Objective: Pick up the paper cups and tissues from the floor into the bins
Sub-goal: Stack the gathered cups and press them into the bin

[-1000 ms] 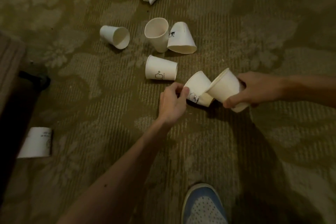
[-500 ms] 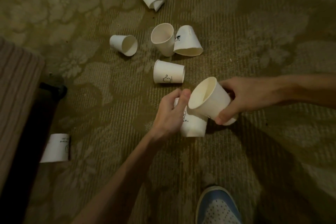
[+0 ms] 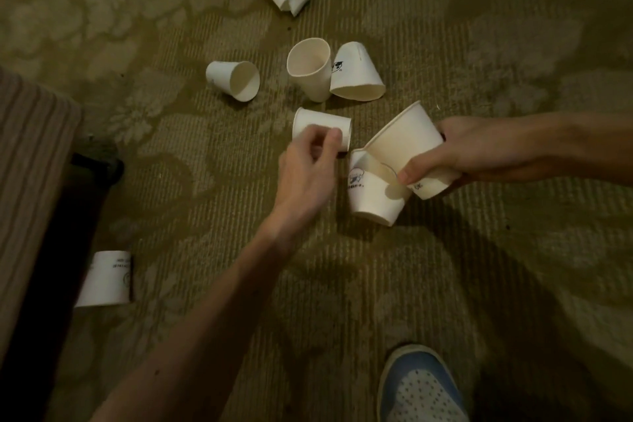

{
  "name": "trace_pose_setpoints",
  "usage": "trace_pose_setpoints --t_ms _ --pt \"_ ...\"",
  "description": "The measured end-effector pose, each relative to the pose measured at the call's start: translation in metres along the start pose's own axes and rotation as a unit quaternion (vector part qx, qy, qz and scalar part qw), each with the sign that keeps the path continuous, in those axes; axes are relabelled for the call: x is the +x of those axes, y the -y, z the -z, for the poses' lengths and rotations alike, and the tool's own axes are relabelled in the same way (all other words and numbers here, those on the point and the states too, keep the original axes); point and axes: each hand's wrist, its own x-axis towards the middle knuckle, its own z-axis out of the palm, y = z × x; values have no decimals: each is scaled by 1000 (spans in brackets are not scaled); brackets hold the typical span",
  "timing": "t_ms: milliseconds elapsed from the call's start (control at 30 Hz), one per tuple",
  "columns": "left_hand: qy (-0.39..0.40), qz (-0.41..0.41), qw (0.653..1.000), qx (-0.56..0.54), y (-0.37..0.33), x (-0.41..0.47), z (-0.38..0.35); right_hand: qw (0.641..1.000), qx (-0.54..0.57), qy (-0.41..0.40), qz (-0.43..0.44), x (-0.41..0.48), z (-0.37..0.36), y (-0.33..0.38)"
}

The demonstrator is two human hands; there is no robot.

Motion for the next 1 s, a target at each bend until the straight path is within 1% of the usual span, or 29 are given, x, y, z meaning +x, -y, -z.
trace_pose_setpoints --t_ms 100,167,300,367,433,500,600,700,800,900,1000 --pt "-83 -19 996 27 4 21 10 999 1 -39 -5 5 3 -1" --pt "-107 -7 994 35 9 34 13 998 -5 -54 -10 7 3 -1" --pt "-85 85 993 12 20 49 7 996 -18 -83 -12 11 1 -3" --pt "-61 123 990 -35 25 51 1 996 -19 -90 -20 12 0 -5" --pt "-45 139 986 -75 29 51 -3 995 -20 -93 -25 12 0 -7" --pt "-45 125 988 -76 29 51 -5 995 -20 -98 -31 10 1 -8" --pt "-57 78 994 -47 24 52 -5 994 -17 -103 -34 7 4 -9" --pt "-52 30 998 -19 22 46 -3 993 -28 -114 -32 3 7 -9" --pt "-14 18 999 31 26 39 -4 990 -33 -132 -33 -3 13 -14" --pt "86 19 995 54 21 35 -13 988 -24 -147 -32 -14 19 -18" --pt "181 -28 981 55 10 28 -29 986 -9 -166 -26 -25 26 -21"
